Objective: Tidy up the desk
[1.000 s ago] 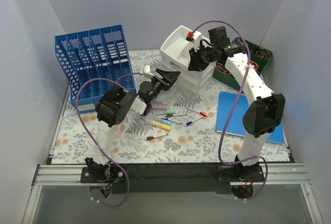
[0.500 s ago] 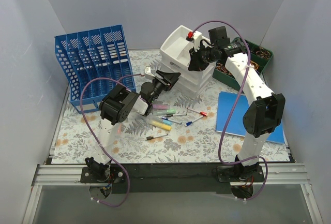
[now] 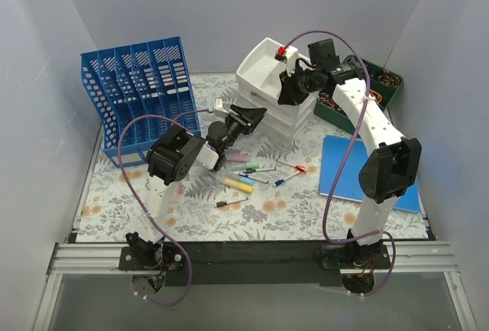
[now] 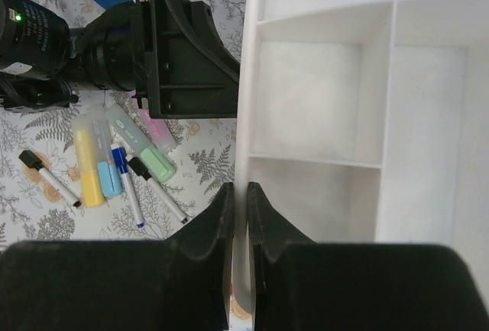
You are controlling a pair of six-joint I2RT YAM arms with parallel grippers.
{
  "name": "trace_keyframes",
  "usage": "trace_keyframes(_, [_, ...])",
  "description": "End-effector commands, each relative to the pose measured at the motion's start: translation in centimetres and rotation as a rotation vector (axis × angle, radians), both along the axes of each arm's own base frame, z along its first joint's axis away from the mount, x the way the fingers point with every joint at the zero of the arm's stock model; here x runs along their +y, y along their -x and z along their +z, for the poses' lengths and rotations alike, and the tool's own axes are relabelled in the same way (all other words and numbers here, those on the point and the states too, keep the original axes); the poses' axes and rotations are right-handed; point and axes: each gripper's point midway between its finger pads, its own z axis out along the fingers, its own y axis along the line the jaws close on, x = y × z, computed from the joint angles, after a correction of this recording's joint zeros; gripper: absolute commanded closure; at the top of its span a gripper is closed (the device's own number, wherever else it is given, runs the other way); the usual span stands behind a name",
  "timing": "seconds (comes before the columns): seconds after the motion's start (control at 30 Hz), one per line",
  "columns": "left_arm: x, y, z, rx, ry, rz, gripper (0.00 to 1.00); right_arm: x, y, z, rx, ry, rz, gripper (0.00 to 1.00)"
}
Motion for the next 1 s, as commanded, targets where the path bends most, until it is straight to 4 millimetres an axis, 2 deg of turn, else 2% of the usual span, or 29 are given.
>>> trace_keyframes(0.0, [2.6, 4.6, 12.9, -0.427, 0.254, -0.003, 0.58, 0.1, 0.1, -0.3, 0.031, -0.016, -0.002, 0.99])
trace_keyframes(0.27, [3.4, 5.9, 13.9, -0.450, 0.269, -0.002, 0.60, -0.6, -0.9, -0.9, 0.043, -0.004, -0.041, 0.99])
trace_keyframes(0.67, [3.7, 6.7, 14.3, -0.442, 0.275, -0.019, 0.60, -1.8, -2.5, -1.6, 0.048, 0.017, -0.102, 0.99])
trace_keyframes(0.97, [3.9, 7.4, 15.0, -0.449, 0.283, -0.030, 0.60, -2.3, -3.0, -1.9, 0.056, 0.021, -0.121, 0.99])
